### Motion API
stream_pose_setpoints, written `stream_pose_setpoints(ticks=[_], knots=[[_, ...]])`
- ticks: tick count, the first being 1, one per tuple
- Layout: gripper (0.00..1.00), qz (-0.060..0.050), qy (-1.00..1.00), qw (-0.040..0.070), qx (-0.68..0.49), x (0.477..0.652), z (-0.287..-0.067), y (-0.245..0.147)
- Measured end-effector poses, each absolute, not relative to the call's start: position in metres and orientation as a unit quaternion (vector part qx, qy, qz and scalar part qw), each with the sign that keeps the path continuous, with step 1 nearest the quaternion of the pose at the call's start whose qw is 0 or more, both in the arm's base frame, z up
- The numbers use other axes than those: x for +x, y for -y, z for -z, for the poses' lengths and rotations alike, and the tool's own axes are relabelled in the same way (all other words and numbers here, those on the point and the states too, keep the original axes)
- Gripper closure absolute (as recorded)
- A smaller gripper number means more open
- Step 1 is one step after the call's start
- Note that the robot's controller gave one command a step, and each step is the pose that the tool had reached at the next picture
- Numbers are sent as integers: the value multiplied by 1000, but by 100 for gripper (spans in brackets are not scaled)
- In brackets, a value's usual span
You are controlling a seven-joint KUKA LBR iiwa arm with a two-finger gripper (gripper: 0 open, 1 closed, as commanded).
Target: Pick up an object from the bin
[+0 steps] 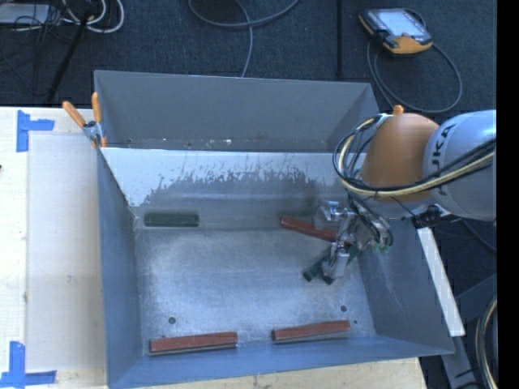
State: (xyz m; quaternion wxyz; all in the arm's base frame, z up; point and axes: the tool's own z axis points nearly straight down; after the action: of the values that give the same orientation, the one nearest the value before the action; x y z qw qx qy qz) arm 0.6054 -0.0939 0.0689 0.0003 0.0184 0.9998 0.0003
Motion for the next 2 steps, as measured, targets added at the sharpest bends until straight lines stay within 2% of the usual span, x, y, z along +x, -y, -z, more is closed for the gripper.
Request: stream_pose_setpoints(ticks=[1,2], knots=[[0,0,-999,1,-36,598,-118,92],[0,0,-1000,0,-21,587,-100,123]])
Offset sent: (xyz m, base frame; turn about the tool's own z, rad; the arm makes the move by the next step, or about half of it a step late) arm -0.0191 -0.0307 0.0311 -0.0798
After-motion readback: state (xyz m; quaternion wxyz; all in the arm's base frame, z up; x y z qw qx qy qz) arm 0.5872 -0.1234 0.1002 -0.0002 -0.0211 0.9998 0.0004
